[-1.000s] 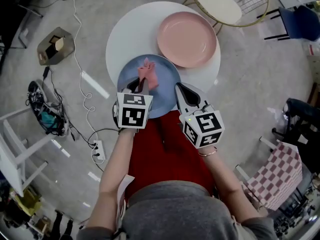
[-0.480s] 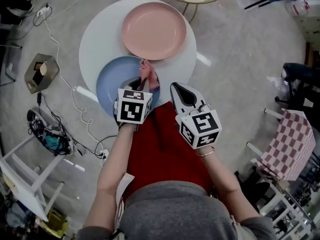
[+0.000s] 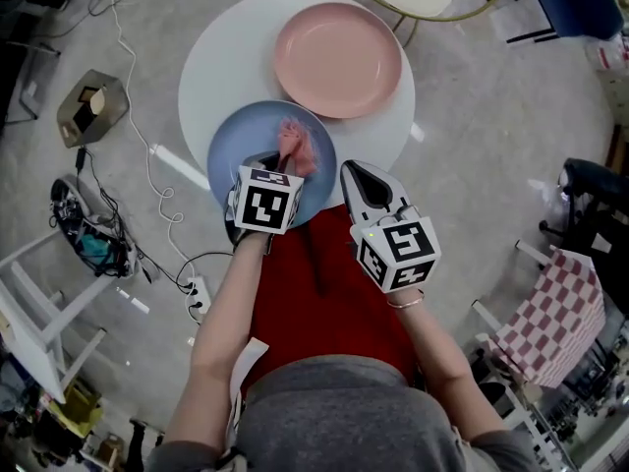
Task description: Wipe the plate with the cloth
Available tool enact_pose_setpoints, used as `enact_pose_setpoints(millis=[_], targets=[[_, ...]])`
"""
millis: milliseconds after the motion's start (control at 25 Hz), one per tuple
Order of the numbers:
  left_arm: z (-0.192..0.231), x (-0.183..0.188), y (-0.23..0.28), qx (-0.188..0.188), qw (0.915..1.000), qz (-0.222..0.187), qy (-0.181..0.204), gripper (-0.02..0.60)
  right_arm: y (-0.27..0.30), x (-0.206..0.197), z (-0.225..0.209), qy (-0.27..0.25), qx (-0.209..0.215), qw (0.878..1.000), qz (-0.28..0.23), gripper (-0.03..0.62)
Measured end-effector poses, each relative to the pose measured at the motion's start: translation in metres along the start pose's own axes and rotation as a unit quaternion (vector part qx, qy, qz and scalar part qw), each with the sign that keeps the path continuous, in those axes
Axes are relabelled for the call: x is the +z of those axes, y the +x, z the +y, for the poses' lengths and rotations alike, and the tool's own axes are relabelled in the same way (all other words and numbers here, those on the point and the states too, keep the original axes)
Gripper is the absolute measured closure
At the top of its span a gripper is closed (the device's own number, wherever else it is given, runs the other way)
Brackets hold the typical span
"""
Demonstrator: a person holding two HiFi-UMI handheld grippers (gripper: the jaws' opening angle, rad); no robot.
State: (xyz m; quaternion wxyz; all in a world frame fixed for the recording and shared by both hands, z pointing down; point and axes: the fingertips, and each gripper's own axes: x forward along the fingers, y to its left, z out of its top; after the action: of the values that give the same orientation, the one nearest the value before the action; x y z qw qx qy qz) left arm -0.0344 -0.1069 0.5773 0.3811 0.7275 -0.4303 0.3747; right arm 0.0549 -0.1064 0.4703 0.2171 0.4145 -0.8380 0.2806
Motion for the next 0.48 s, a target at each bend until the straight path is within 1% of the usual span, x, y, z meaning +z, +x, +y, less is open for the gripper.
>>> enact_pose_setpoints(millis=[200,320,480], targets=[[0.023,-0.012,-0.011,0.023,0.9996,0.006,-0.017,0.548,0.016,0.002,0.021,-0.020,0.030,0.999,0.014,0.565],[0.031,-0.020,-0.016,0.042,0.9988,0.010,-0.021,0.548,0.022,0.002,0.031,-0.033,0.051,0.998,0.023,0.565],[0.039,-0.030,-0.020,0.055,0.9979,0.017,-0.030,0.548,0.030,0.002,0.041,-0.047,0.072,0.996,0.033,0.565]])
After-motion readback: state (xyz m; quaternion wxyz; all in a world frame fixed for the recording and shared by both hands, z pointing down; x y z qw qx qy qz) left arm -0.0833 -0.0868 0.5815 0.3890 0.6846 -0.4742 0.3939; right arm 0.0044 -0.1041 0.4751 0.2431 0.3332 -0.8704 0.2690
